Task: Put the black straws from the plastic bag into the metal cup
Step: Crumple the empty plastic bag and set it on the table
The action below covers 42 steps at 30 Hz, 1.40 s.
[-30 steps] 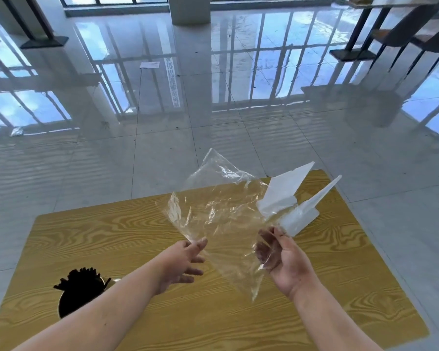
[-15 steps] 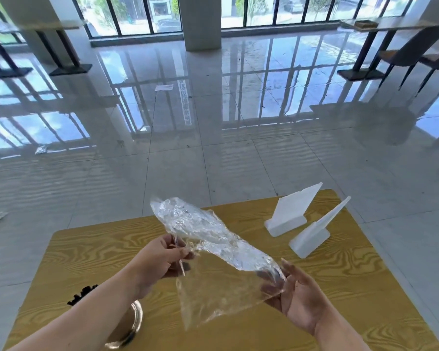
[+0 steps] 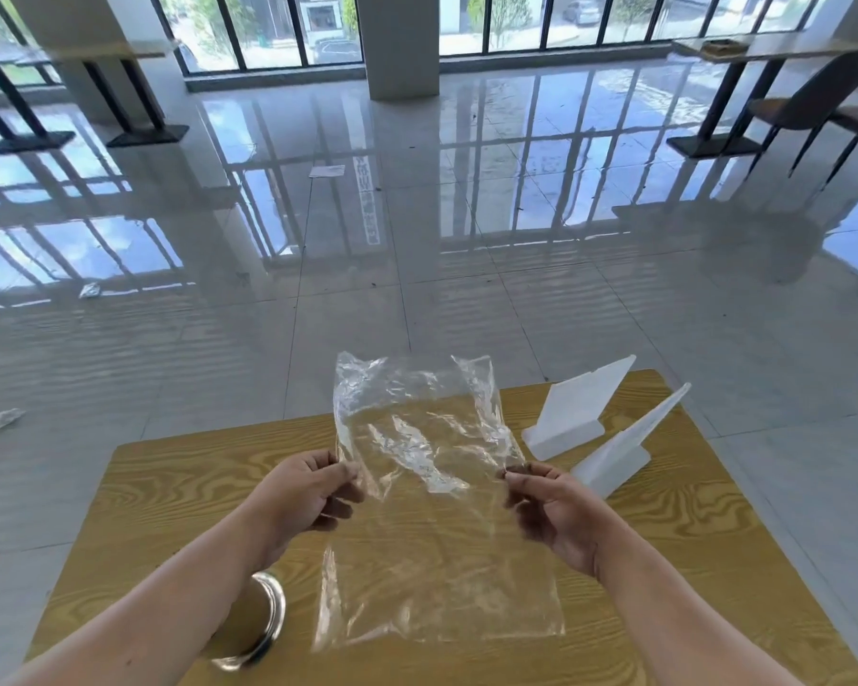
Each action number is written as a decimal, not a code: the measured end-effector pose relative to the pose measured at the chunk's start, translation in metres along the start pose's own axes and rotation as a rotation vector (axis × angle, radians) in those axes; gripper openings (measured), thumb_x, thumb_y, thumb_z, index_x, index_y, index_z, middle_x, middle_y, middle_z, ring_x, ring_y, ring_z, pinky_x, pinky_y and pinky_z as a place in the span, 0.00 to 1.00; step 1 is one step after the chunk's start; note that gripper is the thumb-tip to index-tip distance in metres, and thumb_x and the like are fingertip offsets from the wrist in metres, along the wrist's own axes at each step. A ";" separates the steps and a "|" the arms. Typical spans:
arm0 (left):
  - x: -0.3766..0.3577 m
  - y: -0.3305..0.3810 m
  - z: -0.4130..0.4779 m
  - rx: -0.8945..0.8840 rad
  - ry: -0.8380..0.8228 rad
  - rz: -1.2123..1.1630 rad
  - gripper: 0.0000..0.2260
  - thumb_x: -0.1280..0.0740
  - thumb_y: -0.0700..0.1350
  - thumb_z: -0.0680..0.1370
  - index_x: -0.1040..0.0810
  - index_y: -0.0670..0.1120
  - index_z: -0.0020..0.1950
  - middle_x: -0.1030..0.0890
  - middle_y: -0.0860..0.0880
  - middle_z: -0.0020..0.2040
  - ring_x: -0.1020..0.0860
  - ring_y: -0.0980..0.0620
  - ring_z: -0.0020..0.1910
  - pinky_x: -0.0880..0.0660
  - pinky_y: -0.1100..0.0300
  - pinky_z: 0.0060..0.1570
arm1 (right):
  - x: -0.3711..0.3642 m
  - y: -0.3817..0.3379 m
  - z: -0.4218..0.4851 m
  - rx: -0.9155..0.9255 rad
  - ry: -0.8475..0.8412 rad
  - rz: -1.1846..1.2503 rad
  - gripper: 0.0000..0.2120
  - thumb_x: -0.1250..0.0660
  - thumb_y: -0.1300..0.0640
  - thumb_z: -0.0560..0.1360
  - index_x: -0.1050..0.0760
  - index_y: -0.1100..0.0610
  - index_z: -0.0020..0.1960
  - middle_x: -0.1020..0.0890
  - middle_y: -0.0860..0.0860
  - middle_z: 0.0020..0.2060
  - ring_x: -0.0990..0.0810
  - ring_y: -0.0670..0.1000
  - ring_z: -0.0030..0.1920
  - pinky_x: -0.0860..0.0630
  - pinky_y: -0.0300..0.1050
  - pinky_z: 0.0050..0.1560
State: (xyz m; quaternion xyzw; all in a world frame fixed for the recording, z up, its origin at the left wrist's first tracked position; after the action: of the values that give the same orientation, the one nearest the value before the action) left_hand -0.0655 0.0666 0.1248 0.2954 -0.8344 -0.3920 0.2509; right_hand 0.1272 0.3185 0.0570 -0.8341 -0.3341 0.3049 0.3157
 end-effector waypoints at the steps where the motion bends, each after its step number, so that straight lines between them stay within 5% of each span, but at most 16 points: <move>1: 0.001 -0.002 0.002 0.001 0.024 0.046 0.08 0.31 0.47 0.84 0.18 0.43 0.49 0.12 0.47 0.42 0.17 0.53 0.35 0.23 0.57 0.39 | 0.003 -0.002 0.001 0.014 0.027 -0.006 0.06 0.30 0.63 0.82 0.14 0.61 0.55 0.18 0.57 0.35 0.25 0.48 0.29 0.28 0.40 0.27; 7: -0.003 -0.008 0.006 0.027 0.011 0.044 0.09 0.34 0.42 0.85 0.15 0.40 0.56 0.13 0.46 0.40 0.20 0.53 0.32 0.23 0.59 0.32 | 0.018 -0.005 0.000 0.061 0.042 0.006 0.14 0.36 0.64 0.84 0.11 0.60 0.50 0.23 0.53 0.31 0.29 0.48 0.28 0.36 0.40 0.25; 11: -0.008 -0.008 0.008 0.030 -0.033 -0.094 0.11 0.36 0.36 0.85 0.16 0.47 0.59 0.18 0.47 0.35 0.25 0.54 0.28 0.27 0.61 0.27 | 0.026 -0.011 -0.002 0.125 0.067 -0.012 0.14 0.35 0.69 0.82 0.11 0.59 0.50 0.20 0.53 0.35 0.24 0.47 0.32 0.27 0.36 0.35; 17: -0.010 -0.004 0.009 0.026 -0.013 -0.117 0.18 0.38 0.34 0.85 0.17 0.48 0.41 0.19 0.45 0.38 0.25 0.52 0.33 0.28 0.63 0.28 | 0.022 -0.007 -0.006 0.174 0.038 0.006 0.29 0.46 0.77 0.80 0.19 0.56 0.31 0.20 0.56 0.36 0.22 0.52 0.37 0.22 0.39 0.40; 23: -0.009 -0.006 0.009 0.037 -0.014 -0.133 0.15 0.38 0.40 0.85 0.11 0.43 0.49 0.13 0.43 0.46 0.20 0.47 0.38 0.21 0.51 0.42 | 0.019 0.003 -0.015 0.052 0.044 0.127 0.12 0.41 0.63 0.84 0.19 0.61 0.50 0.18 0.56 0.36 0.22 0.51 0.33 0.24 0.46 0.36; 28: -0.010 -0.006 0.014 0.032 -0.050 -0.179 0.15 0.28 0.53 0.78 0.13 0.41 0.53 0.14 0.43 0.48 0.17 0.46 0.42 0.19 0.50 0.44 | 0.010 -0.004 -0.020 0.006 -0.018 0.067 0.15 0.36 0.49 0.84 0.21 0.56 0.66 0.16 0.57 0.49 0.18 0.55 0.41 0.23 0.51 0.41; 31: -0.010 -0.005 0.017 0.001 -0.058 -0.142 0.08 0.26 0.45 0.77 0.12 0.45 0.55 0.13 0.42 0.50 0.16 0.47 0.44 0.17 0.47 0.48 | 0.007 -0.003 -0.024 -0.008 -0.048 0.082 0.22 0.31 0.53 0.82 0.29 0.51 0.75 0.18 0.62 0.59 0.17 0.57 0.44 0.19 0.53 0.43; 34: -0.012 -0.006 0.019 -0.017 -0.072 -0.058 0.14 0.25 0.36 0.76 0.12 0.50 0.58 0.11 0.46 0.54 0.14 0.45 0.52 0.17 0.44 0.58 | 0.006 -0.002 -0.027 -0.034 -0.064 0.031 0.30 0.25 0.48 0.73 0.27 0.52 0.73 0.15 0.62 0.58 0.16 0.58 0.47 0.17 0.54 0.45; 38: -0.017 -0.007 0.024 -0.047 -0.023 -0.003 0.22 0.28 0.31 0.76 0.17 0.53 0.65 0.14 0.47 0.59 0.16 0.46 0.48 0.17 0.49 0.51 | 0.006 0.011 -0.025 -0.151 -0.058 -0.088 0.35 0.28 0.32 0.74 0.21 0.55 0.71 0.16 0.63 0.65 0.16 0.64 0.62 0.19 0.59 0.58; 42: -0.023 -0.019 0.033 -0.049 0.019 0.066 0.20 0.31 0.34 0.79 0.18 0.55 0.65 0.14 0.47 0.50 0.22 0.49 0.43 0.18 0.52 0.45 | 0.007 0.023 -0.021 -0.182 -0.033 -0.229 0.31 0.20 0.41 0.73 0.24 0.53 0.70 0.13 0.60 0.60 0.12 0.61 0.54 0.15 0.55 0.48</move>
State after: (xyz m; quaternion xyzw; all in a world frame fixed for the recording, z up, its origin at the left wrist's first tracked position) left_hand -0.0656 0.0894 0.0867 0.2652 -0.8313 -0.4011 0.2790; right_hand 0.1547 0.3040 0.0507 -0.8107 -0.4584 0.2489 0.2658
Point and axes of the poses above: each hand's wrist, its own z-axis towards the middle knuckle, its own x-axis out of the back of the hand, y = z × x, the point moved 7 cm from there along z, towards the middle knuckle
